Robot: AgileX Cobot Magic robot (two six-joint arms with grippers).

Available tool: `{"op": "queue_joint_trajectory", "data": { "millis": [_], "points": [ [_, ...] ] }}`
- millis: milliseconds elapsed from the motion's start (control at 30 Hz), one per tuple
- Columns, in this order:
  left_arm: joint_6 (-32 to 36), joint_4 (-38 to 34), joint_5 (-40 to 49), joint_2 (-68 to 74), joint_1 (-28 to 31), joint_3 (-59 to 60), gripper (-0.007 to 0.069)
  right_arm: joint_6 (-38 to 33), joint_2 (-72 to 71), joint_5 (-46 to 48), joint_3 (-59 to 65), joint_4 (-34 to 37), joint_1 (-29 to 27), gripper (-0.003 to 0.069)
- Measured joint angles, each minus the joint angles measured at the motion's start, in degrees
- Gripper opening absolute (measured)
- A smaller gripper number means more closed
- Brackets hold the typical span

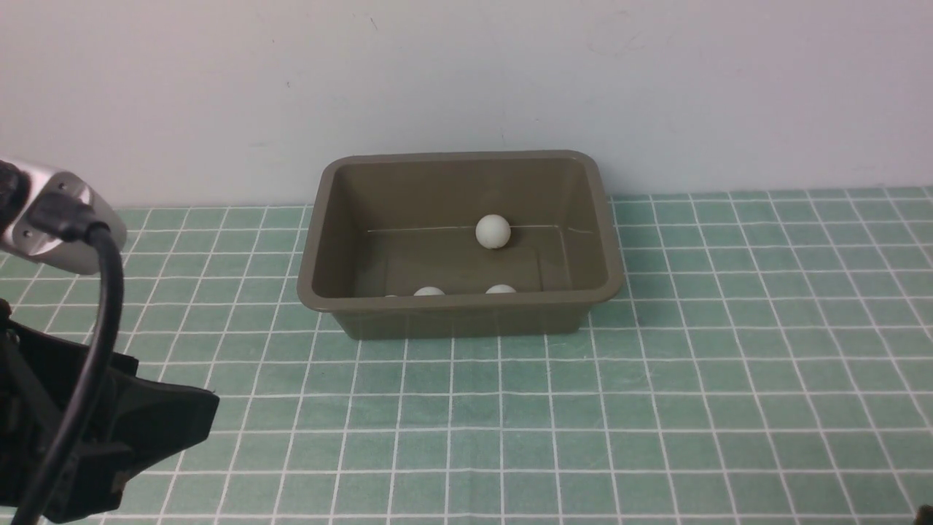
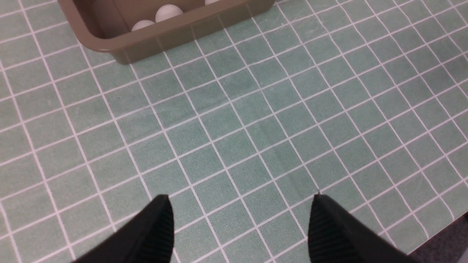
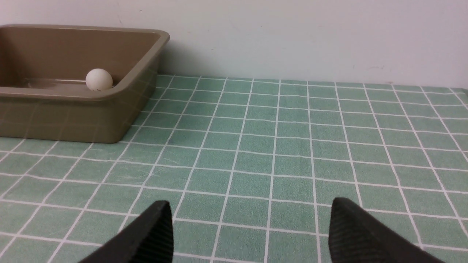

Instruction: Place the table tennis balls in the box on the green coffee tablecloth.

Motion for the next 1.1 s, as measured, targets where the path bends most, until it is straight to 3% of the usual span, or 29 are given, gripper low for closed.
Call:
{"op": "queue_joint_trajectory", "data": {
  "millis": [833, 1100],
  "points": [
    [0.18, -0.59, -0.33, 0.0, 0.0, 0.0, 0.0447, 0.0, 0.0, -2.94, 0.56, 0.15, 0.0, 0.0516],
    [0.23, -3.76, -5.16, 0.0, 0.0, 0.0, 0.0447, 0.0, 0.0, -2.96, 0.56, 0.15, 0.0, 0.0516]
  ]
}}
